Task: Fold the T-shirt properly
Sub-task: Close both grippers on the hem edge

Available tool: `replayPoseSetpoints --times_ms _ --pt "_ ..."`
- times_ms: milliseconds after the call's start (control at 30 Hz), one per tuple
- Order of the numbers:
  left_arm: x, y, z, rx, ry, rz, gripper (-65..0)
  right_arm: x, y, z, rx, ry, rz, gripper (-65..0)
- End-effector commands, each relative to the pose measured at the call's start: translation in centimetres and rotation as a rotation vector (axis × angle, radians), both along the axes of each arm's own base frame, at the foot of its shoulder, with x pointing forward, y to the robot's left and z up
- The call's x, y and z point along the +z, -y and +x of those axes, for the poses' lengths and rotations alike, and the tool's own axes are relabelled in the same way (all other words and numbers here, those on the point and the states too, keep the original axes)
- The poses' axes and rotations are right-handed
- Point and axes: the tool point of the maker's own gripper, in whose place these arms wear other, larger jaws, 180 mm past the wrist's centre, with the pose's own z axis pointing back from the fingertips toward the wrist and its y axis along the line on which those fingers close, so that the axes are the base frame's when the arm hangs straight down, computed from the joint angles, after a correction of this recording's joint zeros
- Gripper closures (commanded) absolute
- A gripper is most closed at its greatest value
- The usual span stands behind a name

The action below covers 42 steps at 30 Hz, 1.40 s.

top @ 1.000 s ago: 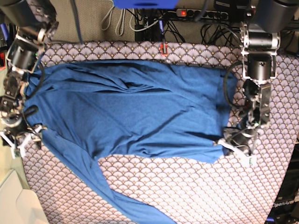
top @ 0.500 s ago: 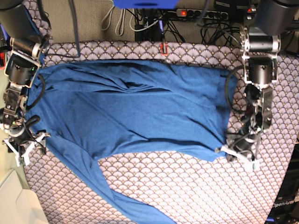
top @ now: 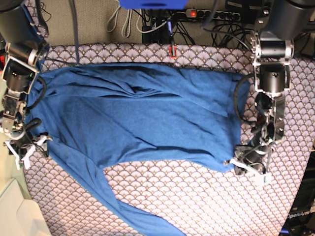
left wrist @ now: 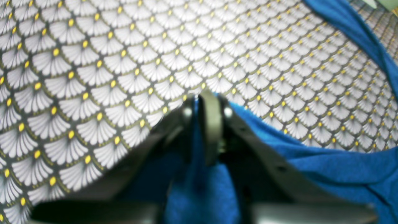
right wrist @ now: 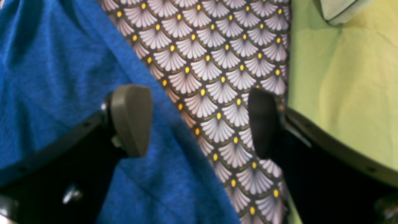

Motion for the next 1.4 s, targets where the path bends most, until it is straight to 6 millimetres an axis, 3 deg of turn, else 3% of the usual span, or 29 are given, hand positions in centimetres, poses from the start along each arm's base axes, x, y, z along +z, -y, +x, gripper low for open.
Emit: replayPoseSetpoints --times_ms 0,100,167,367,533,733,833,1033,1367 --pt "2.8 -0.4 1.5 0.003 0.076 0.001 -13.0 2.5 0.7 1.3 -0.008 0.075 -0.005 -48.2" --pt "2.6 -0.4 1.4 0.004 0.074 -0.003 -20.9 2.5 0.6 1.4 -0.006 0.079 -0.002 -48.1" --pt "2.6 -0.5 1.3 0.007 0.075 -0.005 -22.8 2.5 0.4 1.5 -0.003 0.085 0.002 -48.1" --pt "2.7 -0.7 1.5 0.014 0.078 -0.009 -23.0 1.9 -0.8 2.4 -0.001 0.079 0.055 -48.1" --pt "0.5 -0.3 2.0 0.033 0.005 -0.046 -23.0 2.3 -1.4 3.4 0.003 0.1 0.086 -48.1" --pt "-0.7 -0.5 3.0 0.074 -0.007 -0.074 -23.0 2.1 -3.1 4.0 0.073 0.074 0.043 -48.1" --pt "-1.2 0.3 3.4 0.089 0.0 -0.098 -23.0 1.8 -4.2 4.1 0.096 0.066 0.043 -48.1" --pt "-2.5 1.1 3.1 0.074 -0.021 -0.08 -23.0 1.8 -4.3 4.2 0.097 0.067 0.044 -48.0" --pt "-2.4 3.9 3.4 -0.012 0.007 -0.016 -23.0 1.8 -4.3 4.2 0.097 0.067 0.044 -48.1"
